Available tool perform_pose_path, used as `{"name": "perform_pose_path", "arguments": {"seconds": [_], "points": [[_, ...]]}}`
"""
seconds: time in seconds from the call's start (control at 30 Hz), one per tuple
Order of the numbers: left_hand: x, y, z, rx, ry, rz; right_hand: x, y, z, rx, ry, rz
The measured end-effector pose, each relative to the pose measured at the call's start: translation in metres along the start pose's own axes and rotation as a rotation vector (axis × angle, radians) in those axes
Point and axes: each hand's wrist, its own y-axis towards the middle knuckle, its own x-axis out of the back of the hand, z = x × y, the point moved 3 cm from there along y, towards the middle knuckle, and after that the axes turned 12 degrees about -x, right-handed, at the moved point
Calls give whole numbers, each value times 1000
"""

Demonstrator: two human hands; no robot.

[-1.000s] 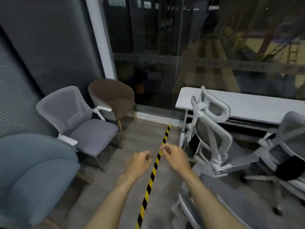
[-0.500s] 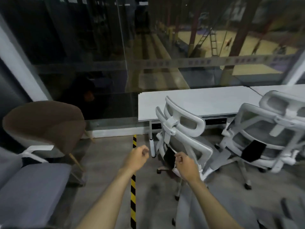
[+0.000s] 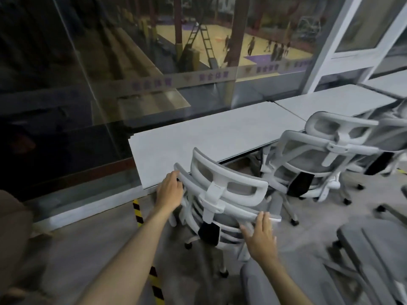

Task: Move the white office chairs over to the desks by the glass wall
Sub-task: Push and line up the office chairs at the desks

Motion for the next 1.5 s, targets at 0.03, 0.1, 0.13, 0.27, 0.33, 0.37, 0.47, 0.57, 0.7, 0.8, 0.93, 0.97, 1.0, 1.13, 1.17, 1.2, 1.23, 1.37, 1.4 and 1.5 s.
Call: {"name": "perform_pose_path", "arguments": {"seconds": [0.03,0.1,0.13,0.27,0.33,0.37,0.47,0.57,0.7,0.8,0.93,0.97,1.0,1.13,1.17,1.2,1.23,1.37,1.4,1.5], "points": [[-3,16,1,-28,20,15,-5,2,-2,-3,-25,9],[-15,42,9,-68,54,70,-11,5,-5,-4,-40,1],[-23,52,16,-93,79,90,-12,7,-6,-5,-53,-15],[-51,44,45,-241,227,51,-2,15,-16,-6,-220,-140],[-55,31,51,-309,329,60,4,21,-21,-5,-220,-199],[-55,28,50,-330,379,83,7,26,-23,-13,-204,-201],[-52,24,41,-413,488,114,17,41,-32,-34,-121,-172],[-61,14,26,-472,507,125,32,55,-42,-61,4,-120],[-79,-9,5,-473,472,106,52,79,-47,-83,227,-41],[-86,-28,-10,-408,430,77,65,93,-47,-101,340,3],[-98,-45,-29,-285,261,-10,67,110,-47,-69,476,39],[-101,-46,-33,-245,210,-17,67,114,-46,-40,507,32],[-104,-47,-36,-199,152,-18,65,119,-45,-13,531,29],[-115,-47,-34,-42,-142,-50,60,139,-35,16,547,74],[-119,-48,-32,1,-213,-63,60,144,-31,21,535,95],[-122,-48,-30,44,-272,-73,59,151,-26,31,529,114],[-125,-48,-27,72,-302,-79,59,156,-22,46,530,128],[-126,-34,-15,136,-294,-81,58,181,3,120,536,157],[-124,-29,-14,150,-302,-88,57,188,11,128,537,164],[-116,-13,-7,178,-287,-123,51,206,36,126,540,176]]}}
